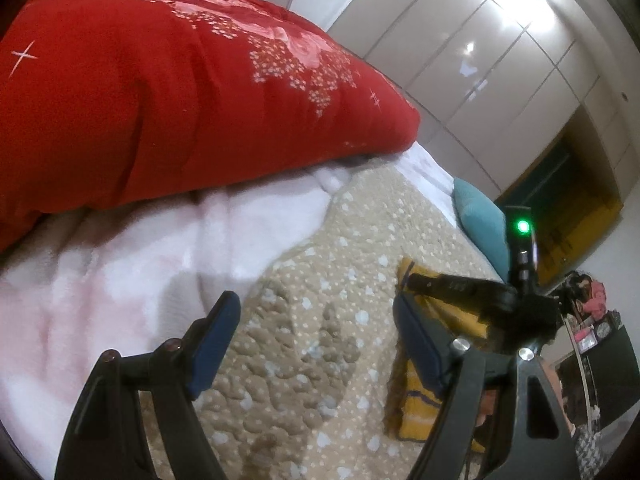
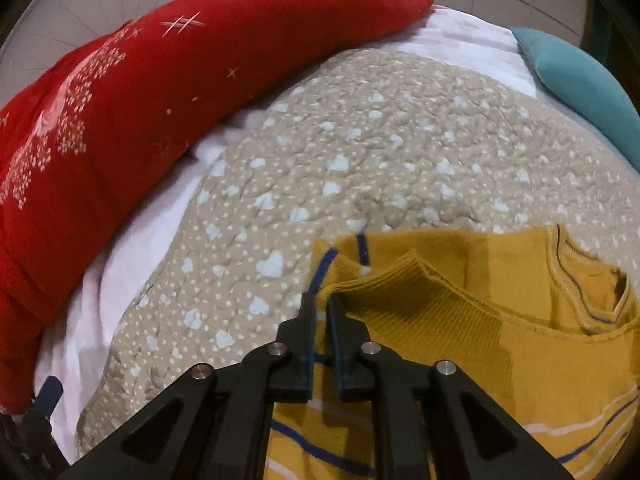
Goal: Fold small clothes
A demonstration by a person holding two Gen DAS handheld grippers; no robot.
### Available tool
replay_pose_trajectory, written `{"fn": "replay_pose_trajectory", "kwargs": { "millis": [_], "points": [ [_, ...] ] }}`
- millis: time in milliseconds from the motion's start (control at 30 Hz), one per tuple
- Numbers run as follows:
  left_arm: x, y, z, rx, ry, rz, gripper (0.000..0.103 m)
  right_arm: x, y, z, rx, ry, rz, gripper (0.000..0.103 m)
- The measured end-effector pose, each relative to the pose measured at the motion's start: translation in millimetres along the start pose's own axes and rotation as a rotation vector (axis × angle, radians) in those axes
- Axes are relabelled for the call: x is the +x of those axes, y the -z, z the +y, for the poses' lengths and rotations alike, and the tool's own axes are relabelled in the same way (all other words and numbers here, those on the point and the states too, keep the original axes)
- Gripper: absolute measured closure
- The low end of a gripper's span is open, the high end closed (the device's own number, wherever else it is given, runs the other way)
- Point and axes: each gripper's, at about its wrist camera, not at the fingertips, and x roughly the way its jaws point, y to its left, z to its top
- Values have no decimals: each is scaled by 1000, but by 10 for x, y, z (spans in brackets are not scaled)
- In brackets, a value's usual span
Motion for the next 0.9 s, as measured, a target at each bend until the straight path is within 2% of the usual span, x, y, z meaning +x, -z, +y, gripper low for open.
{"fn": "replay_pose_trajectory", "kwargs": {
  "millis": [100, 200, 300, 433, 500, 567, 633, 667, 700, 800, 867, 900],
  "points": [
    [16, 37, -101, 28, 13, 9, 25, -180, 54, -178, 63, -60, -18, 81],
    [23, 123, -286, 73, 50, 17, 25, -451, 160, -363, 56, -72, -41, 77],
    [58, 298, -602, 157, 106, 42, 25, -729, 305, -796, 94, -41, -64, 66],
    [251, 531, -933, 251, 141, 120, 24, -904, 527, -1608, 226, 55, -47, 66],
    [386, 618, -1019, 276, 110, 158, 24, -936, 621, -1987, 284, 103, -30, 66],
    [554, 665, -1042, 290, 48, 199, 24, -938, 726, -2417, 358, 169, -28, 66],
    [694, 687, -1000, 288, -23, 237, 24, -980, 827, -2845, 453, 188, -53, 69],
    [765, 692, -963, 278, -63, 258, 24, -1017, 878, -3047, 505, 224, -63, 69],
    [806, 692, -941, 265, -67, 272, 24, -1054, 920, -3207, 546, 216, -79, 70],
    [838, 679, -965, 291, -103, 287, 24, -1176, 969, -3476, 619, 169, -107, 70],
    [837, 655, -968, 283, -130, 266, 24, -1314, 979, -3524, 613, 258, -119, 60],
    [824, 637, -943, 260, -117, 258, 24, -1388, 1002, -3545, 613, 265, -135, 58]
  ]
}}
